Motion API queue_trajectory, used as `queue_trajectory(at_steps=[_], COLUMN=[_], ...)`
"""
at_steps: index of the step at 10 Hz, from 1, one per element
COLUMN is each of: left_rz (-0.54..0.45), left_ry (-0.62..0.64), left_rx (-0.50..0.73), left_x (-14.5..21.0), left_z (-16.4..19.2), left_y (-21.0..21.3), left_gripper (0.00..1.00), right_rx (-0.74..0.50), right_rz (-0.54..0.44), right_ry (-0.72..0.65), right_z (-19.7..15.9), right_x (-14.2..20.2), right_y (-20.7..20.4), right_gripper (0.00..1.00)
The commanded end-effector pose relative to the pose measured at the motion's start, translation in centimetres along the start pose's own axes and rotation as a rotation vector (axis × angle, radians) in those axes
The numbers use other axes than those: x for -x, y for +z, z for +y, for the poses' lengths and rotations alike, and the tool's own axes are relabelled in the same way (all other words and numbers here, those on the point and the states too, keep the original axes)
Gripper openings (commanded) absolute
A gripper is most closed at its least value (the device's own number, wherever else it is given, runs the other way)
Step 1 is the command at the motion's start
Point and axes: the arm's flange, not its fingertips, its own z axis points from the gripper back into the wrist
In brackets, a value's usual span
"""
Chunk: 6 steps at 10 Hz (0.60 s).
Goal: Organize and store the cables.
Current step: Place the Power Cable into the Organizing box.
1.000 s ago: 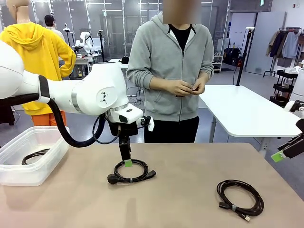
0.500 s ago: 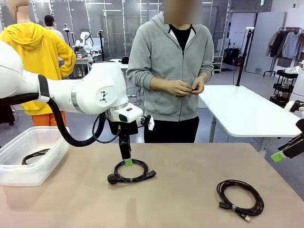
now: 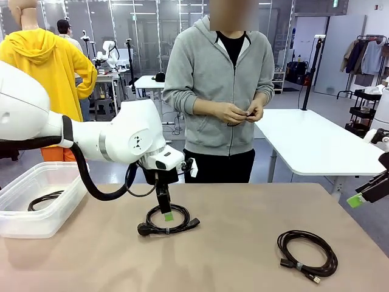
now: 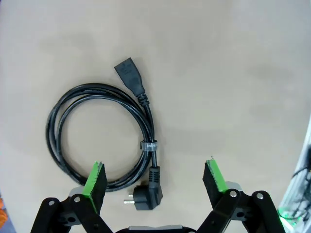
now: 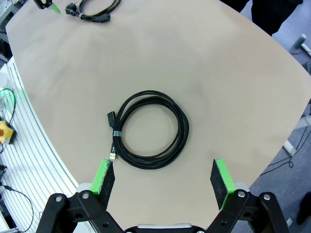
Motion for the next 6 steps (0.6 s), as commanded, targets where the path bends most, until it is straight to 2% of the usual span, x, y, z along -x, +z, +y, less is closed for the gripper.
queue_trajectory(at_steps=[1, 3, 5, 6], left_rz=[0.028, 0.067, 0.080, 0.131], left_ry=[-0.001, -0.010, -0.007, -0.015], left_rx=[0.009, 0.070, 0.092, 0.111], left_x=[-0.3, 0.6, 0.8, 1.0], left_z=[1.0, 3.2, 3.4, 3.8], left_y=[-1.5, -4.2, -4.8, -5.5], left_gripper=[1.00, 1.00, 1.00, 1.00], right_rx=[0.002, 0.002, 0.002, 0.002], right_rz=[0.001, 0.001, 0.001, 0.001], right_ry=[0.000, 0.000, 0.000, 0.000], right_z=[0.0, 0.0, 0.0, 0.0], right_x=[0.0, 0.0, 0.0, 0.0], right_y=[0.1, 0.1, 0.1, 0.1], right_gripper=[1.00, 1.00, 1.00, 1.00])
